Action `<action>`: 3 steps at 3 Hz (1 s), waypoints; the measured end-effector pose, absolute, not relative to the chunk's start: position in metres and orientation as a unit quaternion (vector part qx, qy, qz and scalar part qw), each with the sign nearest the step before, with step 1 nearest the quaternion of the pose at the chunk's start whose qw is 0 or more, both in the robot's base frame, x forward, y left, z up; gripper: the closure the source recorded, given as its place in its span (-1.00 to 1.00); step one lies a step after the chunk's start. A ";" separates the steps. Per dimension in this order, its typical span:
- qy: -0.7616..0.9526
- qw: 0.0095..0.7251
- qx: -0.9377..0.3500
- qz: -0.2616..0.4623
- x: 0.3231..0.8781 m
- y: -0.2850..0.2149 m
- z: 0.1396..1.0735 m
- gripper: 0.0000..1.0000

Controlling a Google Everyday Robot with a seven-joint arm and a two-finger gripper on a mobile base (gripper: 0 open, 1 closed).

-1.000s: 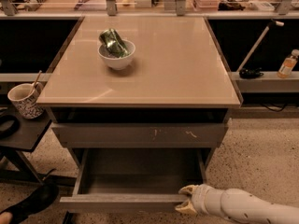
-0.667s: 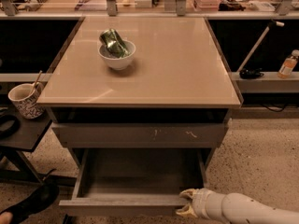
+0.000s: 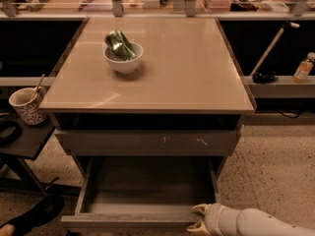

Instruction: Open middle drawer

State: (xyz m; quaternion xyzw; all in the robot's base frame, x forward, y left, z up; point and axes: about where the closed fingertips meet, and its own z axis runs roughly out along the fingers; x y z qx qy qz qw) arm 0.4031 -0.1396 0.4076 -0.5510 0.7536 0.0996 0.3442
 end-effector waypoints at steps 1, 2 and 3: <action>0.753 0.344 -0.551 0.100 0.402 -0.138 0.409 1.00; 0.753 0.344 -0.551 0.100 0.402 -0.138 0.409 0.65; 0.753 0.344 -0.551 0.100 0.402 -0.138 0.409 0.19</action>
Offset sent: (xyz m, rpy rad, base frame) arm -0.0006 0.0009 0.0018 0.0002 0.0002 0.0007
